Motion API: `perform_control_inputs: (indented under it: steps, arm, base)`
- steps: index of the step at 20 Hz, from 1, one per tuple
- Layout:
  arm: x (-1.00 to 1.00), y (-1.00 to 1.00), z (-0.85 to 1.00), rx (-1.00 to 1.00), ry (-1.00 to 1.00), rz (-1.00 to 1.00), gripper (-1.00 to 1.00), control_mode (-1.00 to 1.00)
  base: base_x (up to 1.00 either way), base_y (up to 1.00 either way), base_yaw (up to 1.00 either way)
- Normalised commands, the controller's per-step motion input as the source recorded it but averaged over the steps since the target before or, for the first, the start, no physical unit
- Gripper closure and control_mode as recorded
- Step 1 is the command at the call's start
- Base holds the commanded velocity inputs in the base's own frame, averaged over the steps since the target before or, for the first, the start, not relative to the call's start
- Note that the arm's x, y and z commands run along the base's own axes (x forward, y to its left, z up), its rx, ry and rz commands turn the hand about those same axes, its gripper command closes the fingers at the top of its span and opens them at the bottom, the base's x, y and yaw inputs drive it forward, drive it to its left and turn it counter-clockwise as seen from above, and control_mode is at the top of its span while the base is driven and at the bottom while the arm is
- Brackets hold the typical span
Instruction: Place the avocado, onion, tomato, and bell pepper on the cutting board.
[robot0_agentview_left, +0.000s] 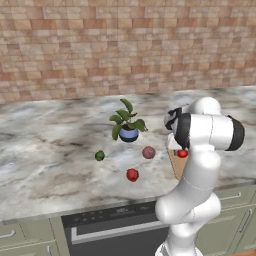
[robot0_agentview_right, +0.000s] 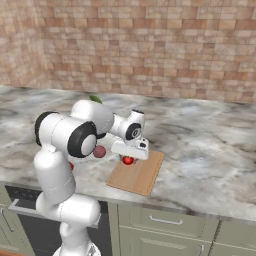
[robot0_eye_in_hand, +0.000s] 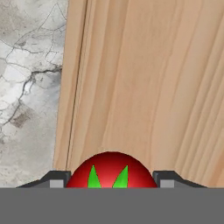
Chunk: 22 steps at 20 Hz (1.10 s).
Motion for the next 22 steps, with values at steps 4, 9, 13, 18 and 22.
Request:
perform_control_inputs:
  steps: [4,9,13,18,22]
  arm:
    - [0.0,-0.01,-0.3,0.0,0.03,0.0,1.0,-1.0]
    - [0.0,0.0,-0.29,0.0,0.02,0.0,1.0,-1.0]
    - [0.0,0.0,-0.17,0.0,0.0,0.0,-1.0,-1.0]
    - [0.0,0.0,0.0,0.0,0.0,0.0,-1.0,-1.0]
    - [0.0,0.0,0.0,0.0,0.0,0.0,-1.0,-1.0]
  base:
    - [0.0,0.0,0.0]
    - [0.0,0.0,0.0]
    - [0.0,0.0,0.0]
    - [0.0,0.0,0.0]
    - [0.0,0.0,0.0]
